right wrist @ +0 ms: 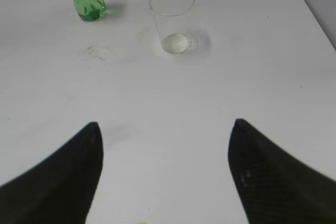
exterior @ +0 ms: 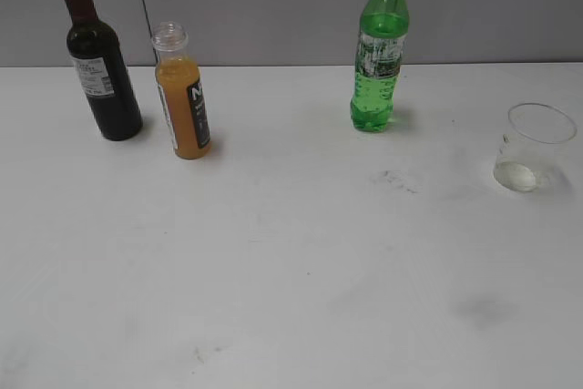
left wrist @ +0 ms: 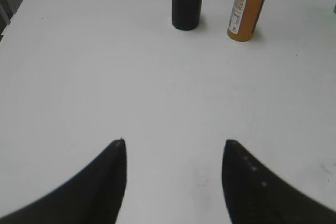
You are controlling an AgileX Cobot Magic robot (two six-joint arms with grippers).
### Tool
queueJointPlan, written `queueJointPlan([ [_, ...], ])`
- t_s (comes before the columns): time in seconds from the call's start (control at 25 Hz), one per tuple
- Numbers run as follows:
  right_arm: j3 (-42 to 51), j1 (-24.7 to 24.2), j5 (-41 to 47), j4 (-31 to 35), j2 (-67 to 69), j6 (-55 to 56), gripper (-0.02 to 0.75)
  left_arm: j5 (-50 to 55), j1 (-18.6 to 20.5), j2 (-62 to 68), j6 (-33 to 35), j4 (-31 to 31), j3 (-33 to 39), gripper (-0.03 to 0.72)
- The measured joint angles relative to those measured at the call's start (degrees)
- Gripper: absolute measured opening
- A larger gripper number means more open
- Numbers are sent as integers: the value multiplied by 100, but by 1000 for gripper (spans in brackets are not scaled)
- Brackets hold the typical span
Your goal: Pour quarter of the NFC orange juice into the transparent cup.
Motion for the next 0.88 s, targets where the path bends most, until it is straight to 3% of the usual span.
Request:
queueJointPlan([
  [0.68,-55,0,-162,0,0,-5,571,0,0,0,0,0,0,443],
  [0.88,-73,0,-1042,0,0,-5,571,0,0,0,0,0,0,443],
])
